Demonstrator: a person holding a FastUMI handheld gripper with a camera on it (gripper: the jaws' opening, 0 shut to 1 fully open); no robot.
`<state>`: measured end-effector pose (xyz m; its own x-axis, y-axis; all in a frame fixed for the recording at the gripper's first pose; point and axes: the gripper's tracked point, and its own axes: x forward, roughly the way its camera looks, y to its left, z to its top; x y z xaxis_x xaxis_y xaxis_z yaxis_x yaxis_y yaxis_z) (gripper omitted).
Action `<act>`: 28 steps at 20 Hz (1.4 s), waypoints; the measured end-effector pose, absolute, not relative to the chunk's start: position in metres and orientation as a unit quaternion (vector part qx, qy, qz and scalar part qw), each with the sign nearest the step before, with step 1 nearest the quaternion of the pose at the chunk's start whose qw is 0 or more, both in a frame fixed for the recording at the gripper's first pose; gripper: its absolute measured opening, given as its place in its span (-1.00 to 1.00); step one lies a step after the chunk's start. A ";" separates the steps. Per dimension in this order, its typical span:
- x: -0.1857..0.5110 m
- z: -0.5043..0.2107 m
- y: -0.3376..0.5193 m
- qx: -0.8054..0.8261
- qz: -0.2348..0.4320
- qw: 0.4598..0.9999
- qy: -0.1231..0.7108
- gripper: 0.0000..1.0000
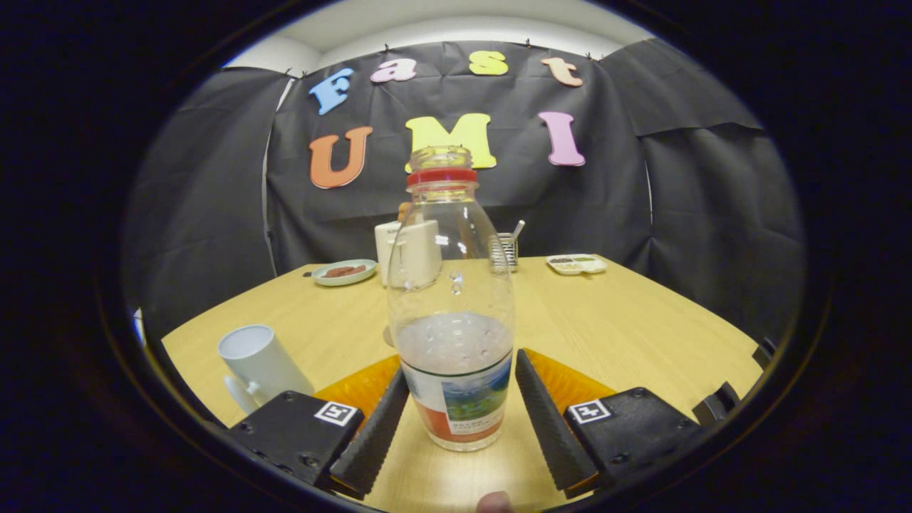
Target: Take the bottle from table, then pour the juice into the cup, finally place the bottle on the coaster
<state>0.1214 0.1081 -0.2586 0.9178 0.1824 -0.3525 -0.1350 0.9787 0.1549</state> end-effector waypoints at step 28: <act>0.136 -0.221 0.140 -0.491 0.086 0.863 0.084 0.55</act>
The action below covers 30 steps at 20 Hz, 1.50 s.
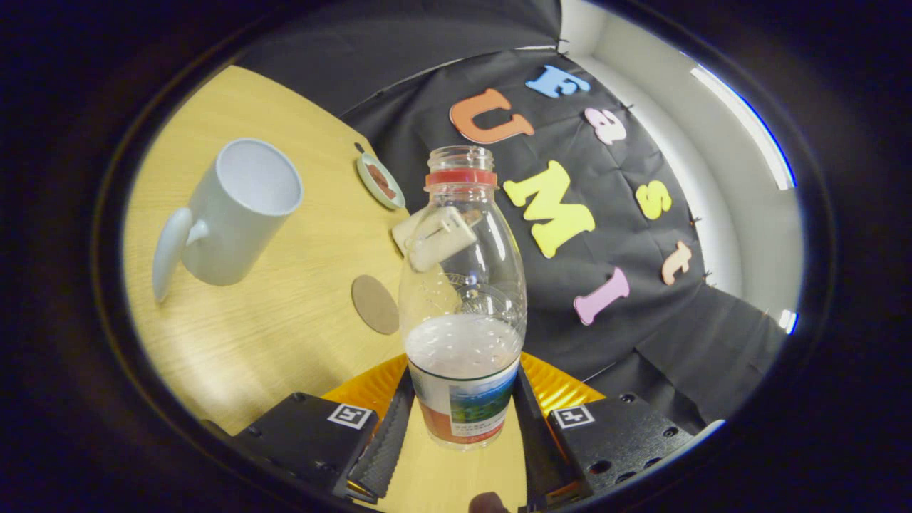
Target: Take the bottle from table, then pour the juice into the cup, finally place the bottle on the coaster
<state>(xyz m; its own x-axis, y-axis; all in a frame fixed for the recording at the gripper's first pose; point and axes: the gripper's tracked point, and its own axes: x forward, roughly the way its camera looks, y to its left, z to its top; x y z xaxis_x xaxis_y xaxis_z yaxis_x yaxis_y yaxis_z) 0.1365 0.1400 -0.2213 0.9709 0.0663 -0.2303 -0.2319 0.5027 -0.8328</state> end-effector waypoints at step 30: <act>0.117 -0.206 0.168 -0.706 0.122 0.697 0.037 0.53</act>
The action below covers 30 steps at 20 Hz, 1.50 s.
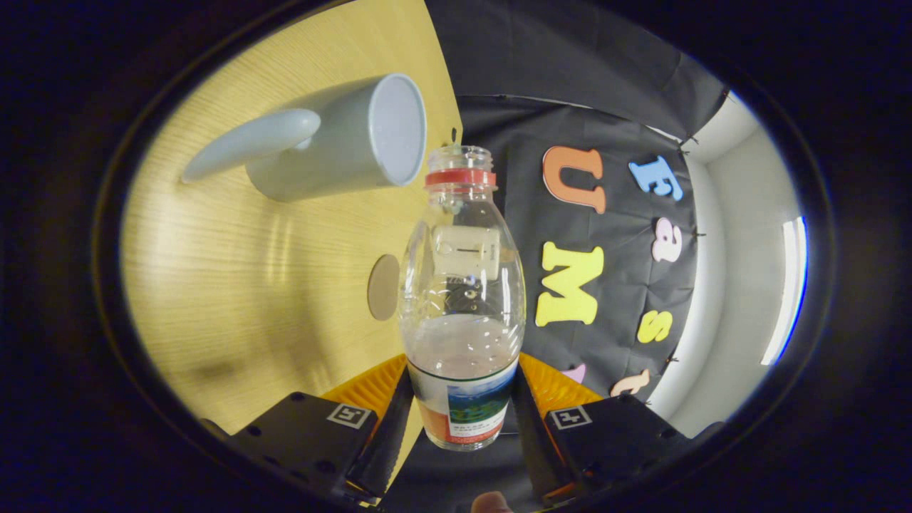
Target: Take the bottle from table, then pour the juice into the cup, finally place the bottle on the coaster
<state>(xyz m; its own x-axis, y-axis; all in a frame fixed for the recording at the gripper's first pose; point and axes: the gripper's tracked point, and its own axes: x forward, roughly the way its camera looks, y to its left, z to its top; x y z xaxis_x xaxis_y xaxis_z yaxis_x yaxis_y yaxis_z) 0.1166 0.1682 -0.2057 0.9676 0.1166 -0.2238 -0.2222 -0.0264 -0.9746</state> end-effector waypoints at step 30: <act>0.121 -0.159 0.190 -0.763 0.120 0.636 0.000 0.53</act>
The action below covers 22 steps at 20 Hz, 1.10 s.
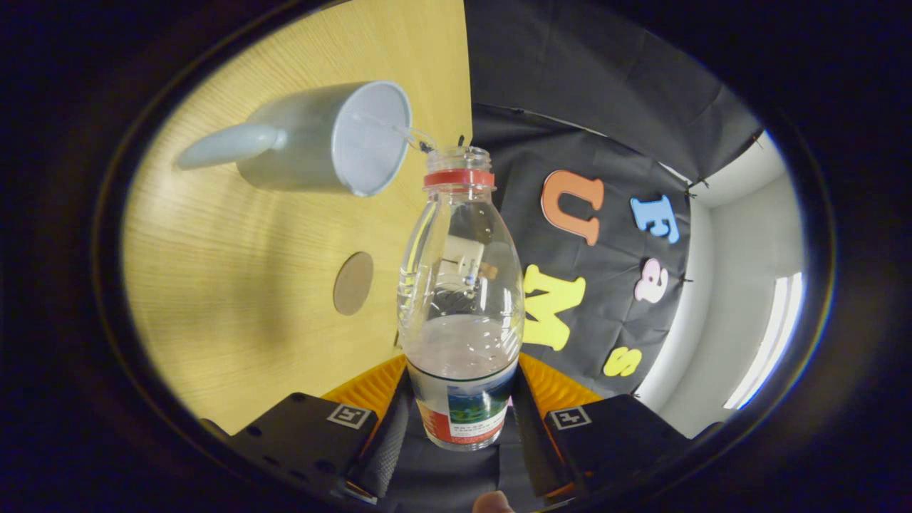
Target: Take the bottle from table, then pour the juice into the cup, finally place the bottle on the coaster
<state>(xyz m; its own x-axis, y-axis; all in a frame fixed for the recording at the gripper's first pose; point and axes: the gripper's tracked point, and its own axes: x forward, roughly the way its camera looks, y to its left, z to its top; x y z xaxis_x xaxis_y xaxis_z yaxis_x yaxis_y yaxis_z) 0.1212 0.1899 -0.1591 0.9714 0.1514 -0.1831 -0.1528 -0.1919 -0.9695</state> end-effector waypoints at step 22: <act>0.119 -0.140 0.195 -0.792 0.116 0.599 -0.014 0.52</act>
